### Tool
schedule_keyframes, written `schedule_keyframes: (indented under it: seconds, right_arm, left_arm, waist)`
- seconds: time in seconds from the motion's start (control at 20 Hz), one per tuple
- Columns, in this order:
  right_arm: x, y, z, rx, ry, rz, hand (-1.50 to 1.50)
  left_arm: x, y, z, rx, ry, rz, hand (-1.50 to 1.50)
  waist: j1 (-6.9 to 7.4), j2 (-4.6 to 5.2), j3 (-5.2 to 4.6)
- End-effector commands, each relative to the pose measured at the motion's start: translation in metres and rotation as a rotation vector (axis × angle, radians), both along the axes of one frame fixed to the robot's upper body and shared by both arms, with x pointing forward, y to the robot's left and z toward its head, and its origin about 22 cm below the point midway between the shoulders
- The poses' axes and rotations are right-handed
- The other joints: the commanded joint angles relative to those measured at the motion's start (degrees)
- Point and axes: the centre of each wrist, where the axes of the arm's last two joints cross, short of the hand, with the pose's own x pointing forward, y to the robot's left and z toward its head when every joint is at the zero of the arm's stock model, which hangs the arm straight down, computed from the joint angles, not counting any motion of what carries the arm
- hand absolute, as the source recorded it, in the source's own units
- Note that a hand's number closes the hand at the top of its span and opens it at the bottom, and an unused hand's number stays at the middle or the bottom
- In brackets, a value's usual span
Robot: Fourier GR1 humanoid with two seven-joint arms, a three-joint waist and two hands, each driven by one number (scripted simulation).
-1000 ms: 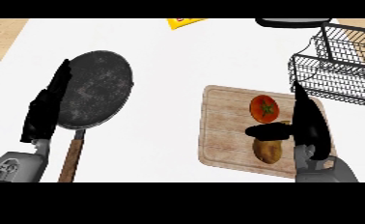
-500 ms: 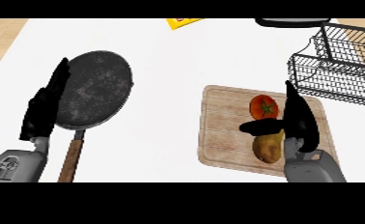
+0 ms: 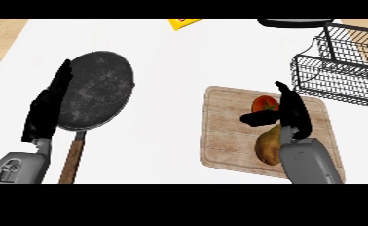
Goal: Pick the tomato from the cutting board and place it in the tiered basket
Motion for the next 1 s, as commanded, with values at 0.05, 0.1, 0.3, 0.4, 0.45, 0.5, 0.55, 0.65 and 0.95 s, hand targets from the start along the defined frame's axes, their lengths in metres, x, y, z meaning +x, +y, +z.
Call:
schedule_keyframes:
  seconds: [0.05,0.1,0.3,0.4,0.45,0.5,0.55,0.65,0.95]
  right_arm:
    - [-0.004,0.010,-0.020,0.050,0.127,0.112,1.50]
    - [0.007,0.027,-0.018,-0.037,0.135,0.161,1.50]
    - [0.004,-0.002,-0.037,-0.139,0.116,0.150,1.50]
    - [-0.001,0.009,-0.008,-0.093,0.077,0.116,1.50]
    - [-0.004,0.019,-0.015,-0.019,0.027,0.092,1.50]
    - [0.000,0.028,0.001,-0.011,0.005,0.085,1.50]
    - [-0.005,0.022,0.006,0.007,-0.010,0.049,1.50]
    - [-0.007,0.028,0.020,0.019,-0.032,0.035,1.50]
    - [-0.011,0.099,-0.006,-0.245,-0.004,0.607,1.50]
  left_arm:
    - [0.003,0.008,0.006,0.004,0.012,0.003,0.00]
    - [0.003,-0.011,-0.005,-0.003,0.008,0.002,0.00]
    - [0.002,-0.006,0.014,-0.012,0.014,0.008,0.00]
    - [0.002,0.008,0.013,0.001,0.004,0.002,0.00]
    - [0.002,-0.009,0.000,0.007,0.011,0.007,0.00]
    - [-0.001,-0.009,-0.014,-0.005,0.011,-0.001,0.00]
    - [-0.003,-0.008,0.013,-0.005,-0.016,0.017,0.00]
    - [-0.010,-0.010,0.009,-0.007,-0.006,0.003,0.00]
    - [0.003,-0.022,0.009,-0.002,-0.012,-0.029,0.00]
  waist:
    - [-0.09,-0.02,0.01]
    - [0.16,0.06,0.00]
    - [0.04,-0.01,0.03]
    - [-0.17,-0.06,0.01]
    - [-0.24,-0.04,0.01]
    - [-0.24,-0.04,0.00]
    - [-0.15,-0.15,0.02]
    - [-0.11,-0.16,0.01]
    - [1.48,0.17,0.02]
